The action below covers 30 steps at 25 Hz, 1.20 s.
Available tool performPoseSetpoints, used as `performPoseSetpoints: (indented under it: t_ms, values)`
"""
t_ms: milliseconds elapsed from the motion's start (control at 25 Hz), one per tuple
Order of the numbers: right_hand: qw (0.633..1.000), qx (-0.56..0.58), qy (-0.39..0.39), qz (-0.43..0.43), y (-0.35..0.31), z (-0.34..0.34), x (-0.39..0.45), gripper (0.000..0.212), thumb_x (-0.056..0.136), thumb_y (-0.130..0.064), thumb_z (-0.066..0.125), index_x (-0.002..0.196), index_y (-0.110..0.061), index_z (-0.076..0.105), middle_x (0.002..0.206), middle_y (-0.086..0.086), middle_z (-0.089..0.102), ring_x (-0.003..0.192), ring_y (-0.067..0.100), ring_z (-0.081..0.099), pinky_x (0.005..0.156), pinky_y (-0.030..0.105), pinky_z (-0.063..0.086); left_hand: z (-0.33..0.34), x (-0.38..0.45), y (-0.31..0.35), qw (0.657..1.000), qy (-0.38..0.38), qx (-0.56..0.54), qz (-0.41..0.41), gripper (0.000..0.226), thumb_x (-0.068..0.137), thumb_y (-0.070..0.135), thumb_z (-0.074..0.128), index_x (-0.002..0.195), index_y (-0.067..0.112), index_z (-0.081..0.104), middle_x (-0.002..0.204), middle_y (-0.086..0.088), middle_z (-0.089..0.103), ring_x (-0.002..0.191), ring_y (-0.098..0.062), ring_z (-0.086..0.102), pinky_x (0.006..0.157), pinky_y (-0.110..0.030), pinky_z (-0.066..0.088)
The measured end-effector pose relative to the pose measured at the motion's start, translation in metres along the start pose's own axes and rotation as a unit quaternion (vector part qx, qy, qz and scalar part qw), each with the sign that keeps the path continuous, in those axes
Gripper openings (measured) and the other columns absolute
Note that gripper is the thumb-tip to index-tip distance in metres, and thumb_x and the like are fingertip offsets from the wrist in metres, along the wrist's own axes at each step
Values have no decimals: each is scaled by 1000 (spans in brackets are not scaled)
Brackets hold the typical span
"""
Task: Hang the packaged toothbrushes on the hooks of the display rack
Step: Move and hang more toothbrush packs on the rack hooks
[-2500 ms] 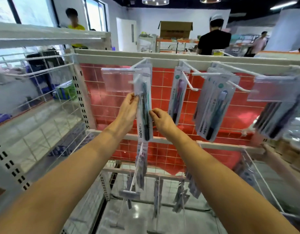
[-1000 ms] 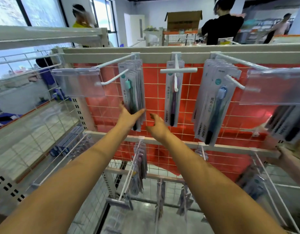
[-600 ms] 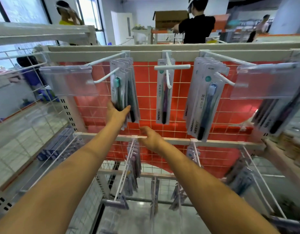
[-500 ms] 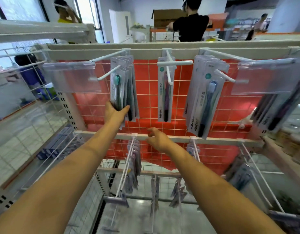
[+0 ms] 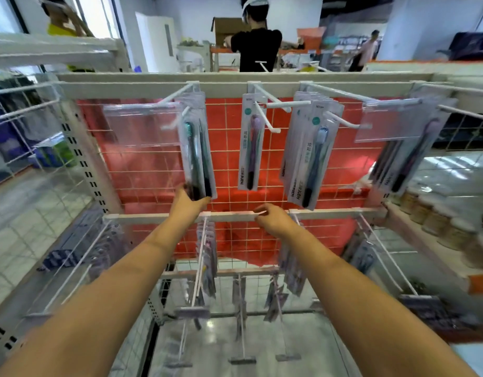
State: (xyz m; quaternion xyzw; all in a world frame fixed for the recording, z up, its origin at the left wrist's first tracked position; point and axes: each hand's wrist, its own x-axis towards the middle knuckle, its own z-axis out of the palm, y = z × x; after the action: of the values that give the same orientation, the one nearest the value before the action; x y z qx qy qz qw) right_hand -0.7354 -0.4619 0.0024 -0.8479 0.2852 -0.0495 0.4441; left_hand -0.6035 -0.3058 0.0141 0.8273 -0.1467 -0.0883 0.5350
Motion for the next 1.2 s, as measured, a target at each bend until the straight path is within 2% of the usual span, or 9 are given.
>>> performPoseSetpoints:
  t_ms: [200,320,440,560,720,880,1000,1120,1200]
  values:
    - [999,-1,52,8,3,1,-20,28,93,-10,49,121,-10,56,93,6,60,62,11,50,51,21,40,0,-11,-6,998,-54,1,-45,69,82,17,70,136,2,31,136,-17,48,121,-32,49,101,-39,41]
    - [997,-14,76,6,6,1,-35,25,93,-13,49,116,-12,58,94,3,60,75,14,55,67,31,51,5,-29,-3,985,-147,69,-57,61,87,22,63,137,0,36,137,-16,46,123,-32,46,96,-34,40]
    - [994,-27,105,-18,8,-8,-45,25,92,-12,50,114,-10,61,108,8,63,92,18,57,86,38,50,8,-40,10,966,-236,102,20,49,90,25,59,134,9,47,135,-9,51,120,-24,50,98,-33,41]
    - [985,-30,163,-38,8,-21,-55,25,93,-13,50,114,-7,62,115,10,64,103,23,60,91,38,49,9,-48,33,960,-239,62,135,36,92,22,57,127,13,53,126,-5,57,112,-17,53,94,-28,41]
    - [969,22,242,-43,13,-38,-71,20,94,-17,52,109,-11,63,107,7,66,91,18,60,83,31,50,14,-58,57,936,-222,84,262,28,93,21,54,120,13,56,118,-4,61,108,-16,56,91,-26,45]
    - [962,-133,238,-24,30,-49,-95,21,94,-21,49,109,-13,62,105,6,65,86,17,56,76,29,47,33,-70,61,875,-232,235,353,27,92,27,53,115,15,61,117,-2,64,105,-17,59,91,-31,49]
    - [952,-208,222,3,43,-56,-110,19,94,-20,47,105,-13,61,100,6,66,76,17,56,63,24,42,52,-80,61,846,-247,280,381,27,91,29,54,112,15,61,114,-4,66,102,-19,61,89,-36,51]
    - [945,-219,243,10,51,-65,-119,19,93,-21,47,101,-12,62,97,9,67,79,22,59,66,26,40,65,-92,64,845,-254,284,375,23,93,31,52,110,17,61,110,0,65,96,-14,59,84,-31,51]
    - [943,-231,241,6,57,-70,-123,19,94,-21,46,98,-10,62,96,12,66,88,28,61,68,27,37,72,-97,62,847,-252,289,368,23,93,33,51,108,19,62,109,0,66,97,-16,60,86,-35,52]
